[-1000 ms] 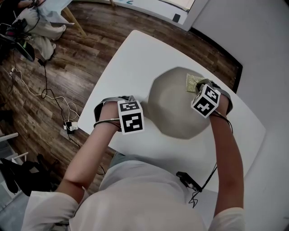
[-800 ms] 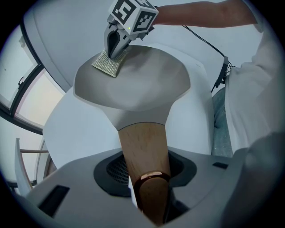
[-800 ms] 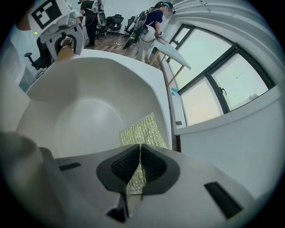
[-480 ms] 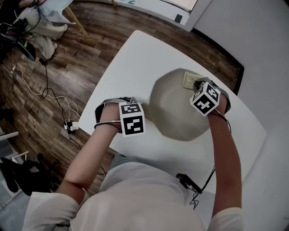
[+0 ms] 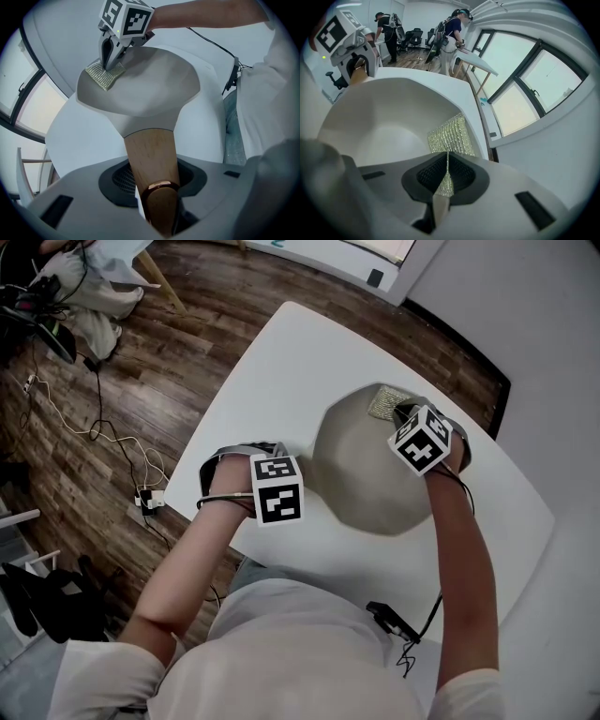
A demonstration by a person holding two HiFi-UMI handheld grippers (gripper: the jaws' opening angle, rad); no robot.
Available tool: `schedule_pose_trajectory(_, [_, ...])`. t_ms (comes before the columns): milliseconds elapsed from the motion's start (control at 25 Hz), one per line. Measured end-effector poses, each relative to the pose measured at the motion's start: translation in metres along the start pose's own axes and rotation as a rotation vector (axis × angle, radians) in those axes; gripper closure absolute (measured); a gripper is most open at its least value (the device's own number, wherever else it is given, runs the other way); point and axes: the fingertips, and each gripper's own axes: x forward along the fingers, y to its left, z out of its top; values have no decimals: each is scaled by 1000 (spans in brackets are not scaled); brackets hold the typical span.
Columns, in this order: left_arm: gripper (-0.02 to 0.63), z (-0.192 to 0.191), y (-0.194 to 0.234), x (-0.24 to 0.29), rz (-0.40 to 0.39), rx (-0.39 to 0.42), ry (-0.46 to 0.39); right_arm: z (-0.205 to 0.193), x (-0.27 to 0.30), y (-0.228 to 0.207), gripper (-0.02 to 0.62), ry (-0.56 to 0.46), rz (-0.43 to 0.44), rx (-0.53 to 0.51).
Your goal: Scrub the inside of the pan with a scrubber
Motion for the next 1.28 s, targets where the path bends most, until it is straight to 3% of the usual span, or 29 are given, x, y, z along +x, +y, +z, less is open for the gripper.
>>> schedule_pose_trajectory(1280, [431, -1, -1, 1, 32, 17, 16, 63, 14, 54, 572, -167, 140, -14])
